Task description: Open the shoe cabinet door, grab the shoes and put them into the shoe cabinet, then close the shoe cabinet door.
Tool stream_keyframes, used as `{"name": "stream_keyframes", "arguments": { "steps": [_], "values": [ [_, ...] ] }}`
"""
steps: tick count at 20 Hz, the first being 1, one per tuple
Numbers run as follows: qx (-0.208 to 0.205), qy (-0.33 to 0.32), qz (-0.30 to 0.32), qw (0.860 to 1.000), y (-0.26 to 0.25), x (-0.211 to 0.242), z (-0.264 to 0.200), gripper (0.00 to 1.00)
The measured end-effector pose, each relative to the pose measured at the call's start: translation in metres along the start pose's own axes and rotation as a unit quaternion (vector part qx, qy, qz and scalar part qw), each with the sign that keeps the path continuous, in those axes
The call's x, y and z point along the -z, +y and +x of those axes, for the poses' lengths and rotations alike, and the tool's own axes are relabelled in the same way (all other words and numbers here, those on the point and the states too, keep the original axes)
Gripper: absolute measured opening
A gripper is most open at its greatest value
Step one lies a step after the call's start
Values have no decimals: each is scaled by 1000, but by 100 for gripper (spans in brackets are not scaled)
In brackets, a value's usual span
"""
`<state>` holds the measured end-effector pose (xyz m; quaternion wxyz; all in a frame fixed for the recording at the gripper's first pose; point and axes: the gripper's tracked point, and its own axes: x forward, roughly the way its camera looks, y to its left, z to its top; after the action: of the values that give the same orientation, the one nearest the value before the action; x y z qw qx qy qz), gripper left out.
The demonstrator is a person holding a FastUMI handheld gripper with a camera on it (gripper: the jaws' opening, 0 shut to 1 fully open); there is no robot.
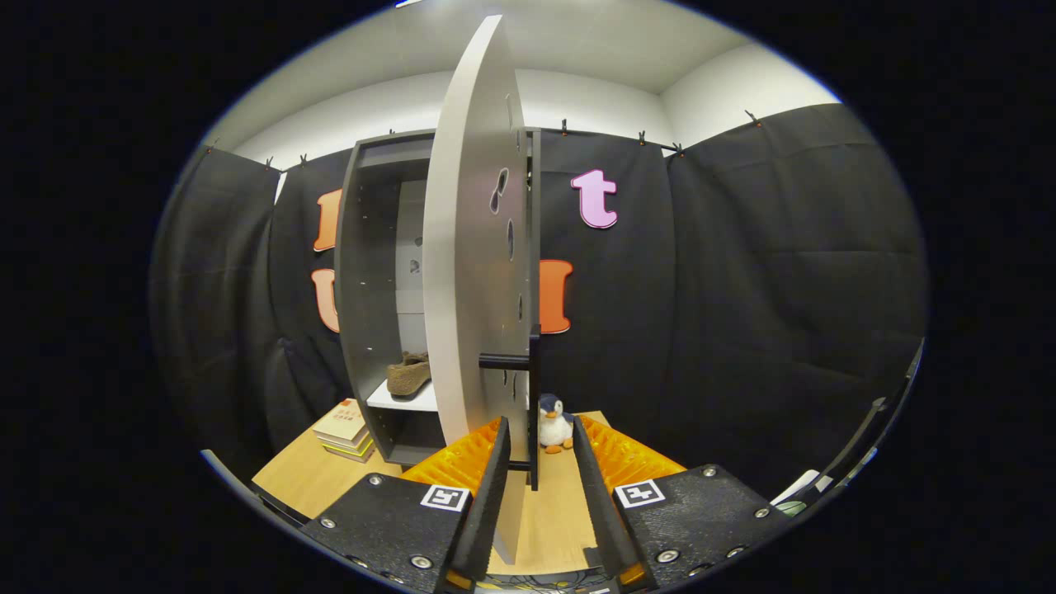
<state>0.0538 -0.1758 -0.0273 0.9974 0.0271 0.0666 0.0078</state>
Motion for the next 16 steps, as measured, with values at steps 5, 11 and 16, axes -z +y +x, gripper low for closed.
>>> {"name": "stream_keyframes", "arguments": {
  "steps": [5, 11, 16],
  "values": [
    [-52, -3, -7, 999, 21, -2, 4, 50],
    [-125, -2, -9, 992, 66, 3, 17, 50],
    [-190, -3, 29, 981, 113, 0, 45, 51]
  ]
}}
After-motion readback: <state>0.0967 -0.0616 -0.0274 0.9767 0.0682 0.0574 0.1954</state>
